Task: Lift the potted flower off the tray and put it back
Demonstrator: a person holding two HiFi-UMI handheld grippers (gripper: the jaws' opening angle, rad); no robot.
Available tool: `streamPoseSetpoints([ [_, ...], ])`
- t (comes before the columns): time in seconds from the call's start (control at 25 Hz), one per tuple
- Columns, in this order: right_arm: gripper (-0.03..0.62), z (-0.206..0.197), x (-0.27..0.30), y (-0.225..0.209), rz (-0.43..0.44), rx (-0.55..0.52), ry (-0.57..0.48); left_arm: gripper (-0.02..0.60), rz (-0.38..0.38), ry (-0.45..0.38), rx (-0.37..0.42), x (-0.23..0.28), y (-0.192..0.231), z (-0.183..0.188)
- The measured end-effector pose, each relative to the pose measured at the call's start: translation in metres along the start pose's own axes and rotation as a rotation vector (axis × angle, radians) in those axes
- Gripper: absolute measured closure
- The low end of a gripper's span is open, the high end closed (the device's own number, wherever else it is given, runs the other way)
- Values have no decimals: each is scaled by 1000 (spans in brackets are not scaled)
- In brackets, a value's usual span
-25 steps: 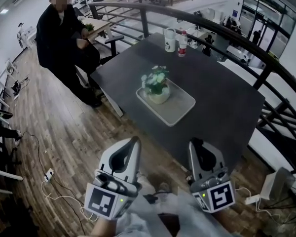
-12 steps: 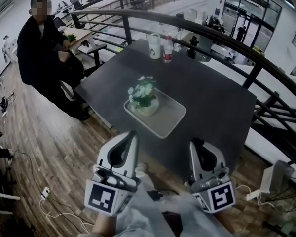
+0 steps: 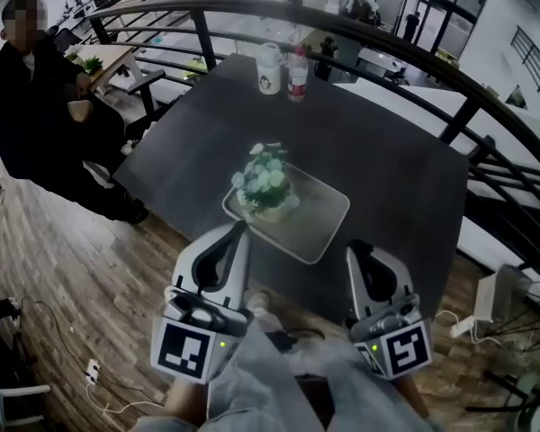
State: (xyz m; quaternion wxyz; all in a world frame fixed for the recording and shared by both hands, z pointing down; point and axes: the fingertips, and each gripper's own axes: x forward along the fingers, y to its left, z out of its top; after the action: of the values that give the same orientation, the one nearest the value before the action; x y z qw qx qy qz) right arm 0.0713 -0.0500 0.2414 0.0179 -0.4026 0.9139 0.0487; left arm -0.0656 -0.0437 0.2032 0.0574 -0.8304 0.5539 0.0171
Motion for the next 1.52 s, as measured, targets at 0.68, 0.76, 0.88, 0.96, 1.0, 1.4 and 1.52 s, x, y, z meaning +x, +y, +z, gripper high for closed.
streamPoseSetpoints([
  [0.68,592,-35,104,17,-151,-16,104,580,-242,35,-67,50,95,-39],
  [0.76,581,-45,106,17,-151,-18,136,580,-260,44,-83,56,96,-44],
  [0.88,546,-62,109,18,-143,-4,181,580,-275,51,-108,63,97,-50],
  [0.96,522,-75,108,18,-140,8,210,580,-282,55,-116,66,96,-54],
  [1.0,513,-81,108,17,-136,11,225,580,-284,58,-119,67,96,-55],
  [1.4,431,-148,120,14,-15,-6,367,580,-231,105,-132,71,102,-73],
  [1.52,411,-167,123,12,13,-1,398,580,-207,114,-143,72,103,-77],
])
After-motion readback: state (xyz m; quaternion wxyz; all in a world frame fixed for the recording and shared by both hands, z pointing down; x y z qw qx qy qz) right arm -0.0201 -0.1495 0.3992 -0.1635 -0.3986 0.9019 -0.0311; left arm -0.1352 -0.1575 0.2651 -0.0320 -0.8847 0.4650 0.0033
